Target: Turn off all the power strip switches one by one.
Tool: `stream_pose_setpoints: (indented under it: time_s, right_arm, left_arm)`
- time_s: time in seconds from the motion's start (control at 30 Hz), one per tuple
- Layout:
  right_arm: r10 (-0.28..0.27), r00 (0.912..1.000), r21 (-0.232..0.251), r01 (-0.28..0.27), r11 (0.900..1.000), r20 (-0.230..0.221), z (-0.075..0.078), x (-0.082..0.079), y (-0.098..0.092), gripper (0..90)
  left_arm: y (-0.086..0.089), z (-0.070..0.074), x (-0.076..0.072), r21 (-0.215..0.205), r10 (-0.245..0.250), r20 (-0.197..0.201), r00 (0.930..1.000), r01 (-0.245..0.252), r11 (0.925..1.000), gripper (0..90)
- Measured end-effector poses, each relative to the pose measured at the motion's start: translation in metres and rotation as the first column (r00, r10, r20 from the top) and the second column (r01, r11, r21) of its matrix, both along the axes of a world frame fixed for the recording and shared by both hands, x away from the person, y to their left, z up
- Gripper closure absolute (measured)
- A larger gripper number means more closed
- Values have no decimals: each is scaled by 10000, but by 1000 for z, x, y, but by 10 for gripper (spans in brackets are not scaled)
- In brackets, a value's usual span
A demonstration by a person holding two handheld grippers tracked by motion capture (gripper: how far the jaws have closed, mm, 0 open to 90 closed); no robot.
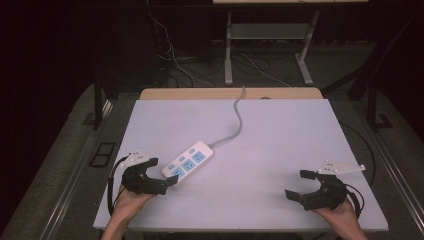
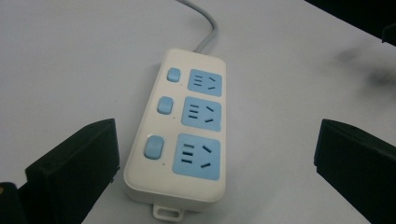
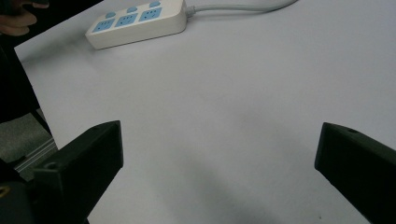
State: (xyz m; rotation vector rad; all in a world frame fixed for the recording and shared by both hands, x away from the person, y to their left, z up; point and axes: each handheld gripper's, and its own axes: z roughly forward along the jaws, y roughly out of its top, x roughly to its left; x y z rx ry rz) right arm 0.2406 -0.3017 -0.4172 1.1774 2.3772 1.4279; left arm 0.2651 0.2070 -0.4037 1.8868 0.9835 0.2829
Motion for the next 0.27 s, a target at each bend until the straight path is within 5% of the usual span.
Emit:
stream_pose_setpoints:
  time_s: [0.27]
  right_arm:
    - [0, 10000, 12, 0, 10000, -27, 0, 0, 0, 9]
  left_arm:
    - [-4, -15, -8, -95, -37, 40, 10000, 37, 9999, 0]
